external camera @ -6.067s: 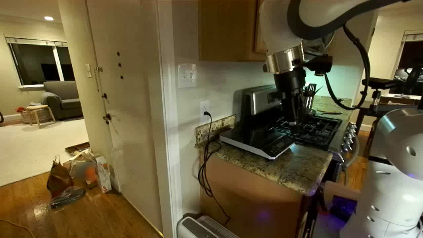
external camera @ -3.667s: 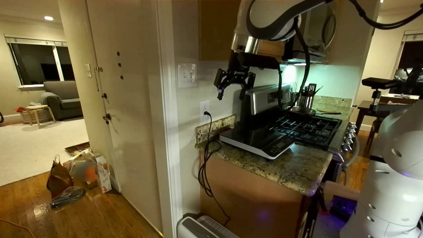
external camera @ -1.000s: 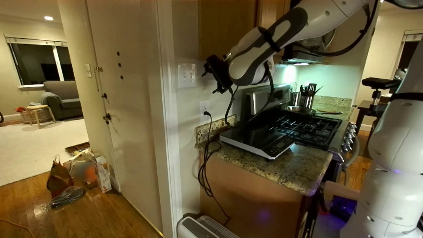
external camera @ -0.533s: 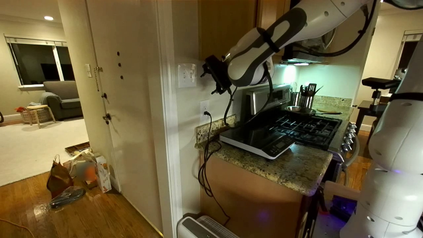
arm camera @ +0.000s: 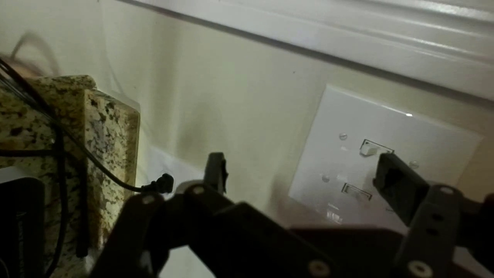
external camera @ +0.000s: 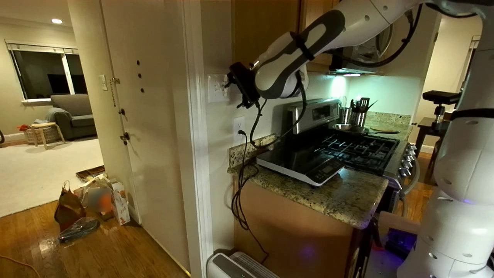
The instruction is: Turn on the light using the switch on the left
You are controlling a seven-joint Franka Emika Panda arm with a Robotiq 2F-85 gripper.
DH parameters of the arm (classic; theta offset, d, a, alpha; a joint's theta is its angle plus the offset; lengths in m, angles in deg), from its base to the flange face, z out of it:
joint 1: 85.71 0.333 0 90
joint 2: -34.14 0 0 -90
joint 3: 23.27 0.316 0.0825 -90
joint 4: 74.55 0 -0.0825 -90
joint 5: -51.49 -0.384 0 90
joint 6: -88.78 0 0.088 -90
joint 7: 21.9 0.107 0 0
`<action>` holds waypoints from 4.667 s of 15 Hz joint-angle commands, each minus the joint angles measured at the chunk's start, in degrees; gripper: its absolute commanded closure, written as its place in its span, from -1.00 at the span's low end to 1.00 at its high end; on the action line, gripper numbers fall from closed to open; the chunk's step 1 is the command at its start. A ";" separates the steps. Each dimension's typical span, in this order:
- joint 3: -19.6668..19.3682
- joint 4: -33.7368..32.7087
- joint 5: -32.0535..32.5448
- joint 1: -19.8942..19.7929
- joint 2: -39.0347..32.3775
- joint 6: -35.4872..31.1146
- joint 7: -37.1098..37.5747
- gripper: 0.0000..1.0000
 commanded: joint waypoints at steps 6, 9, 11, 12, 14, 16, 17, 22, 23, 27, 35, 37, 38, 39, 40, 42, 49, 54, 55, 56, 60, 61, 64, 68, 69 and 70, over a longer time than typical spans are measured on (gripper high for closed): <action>-0.85 -13.70 -6.45 2.73 -9.71 -0.39 -4.73 -1.00; -0.05 -16.89 -5.77 1.48 -12.37 -0.40 -5.37 -1.00; 0.60 -18.56 -5.63 0.40 -13.81 -0.30 -5.92 -1.00; 0.86 -19.26 -5.60 -0.08 -14.31 -0.16 -6.05 -1.00; 1.69 -20.36 -5.48 -1.21 -15.16 -0.05 -6.56 -0.45; 2.98 -21.01 -5.57 -2.36 -15.49 -0.05 -7.21 -0.17; 3.86 -21.20 -5.64 -3.02 -15.52 -0.02 -7.42 -0.05; 7.38 -22.10 -5.42 -5.66 -16.63 0.01 -8.41 0.60; 7.68 -22.12 -5.34 -5.92 -16.92 0.00 -8.62 0.74; 8.32 -21.97 -5.17 -6.41 -17.45 0.02 -10.04 0.90; 15.77 -21.17 -5.02 -11.56 -15.28 -1.02 -13.96 0.85; 18.78 -21.15 -4.99 -14.07 -15.07 -1.06 -15.33 0.85; 20.04 -21.24 -4.75 -14.96 -14.90 -1.69 -15.64 0.85; 21.56 -21.41 -4.59 -15.93 -14.75 -1.89 -16.07 0.85; 22.92 -21.47 -4.57 -16.74 -14.59 -2.05 -16.56 0.85; 25.33 -21.58 -4.54 -18.17 -14.39 -2.23 -17.27 0.85; 29.22 -18.33 -7.57 -23.64 -9.72 16.96 -18.95 -0.15; 17.64 -17.60 -13.20 -14.27 -1.68 39.04 -23.25 -0.79; 14.99 -17.09 -11.67 -12.18 -0.23 43.00 -22.38 -0.90; 10.44 -16.80 -9.64 -8.21 0.95 47.00 -21.87 -0.97; -0.61 -14.99 1.16 3.29 4.16 59.30 -17.81 -1.00; -1.68 -14.38 3.58 5.05 4.54 61.55 -16.86 -1.00; -3.39 -12.85 7.52 8.85 4.91 66.84 -15.29 -1.00; -4.73 -13.65 6.68 11.32 2.73 66.96 -16.80 -1.00; -4.90 -13.31 6.67 11.79 2.64 66.92 -16.81 -1.00; -5.08 -13.34 6.66 12.06 2.55 66.89 -16.82 -1.00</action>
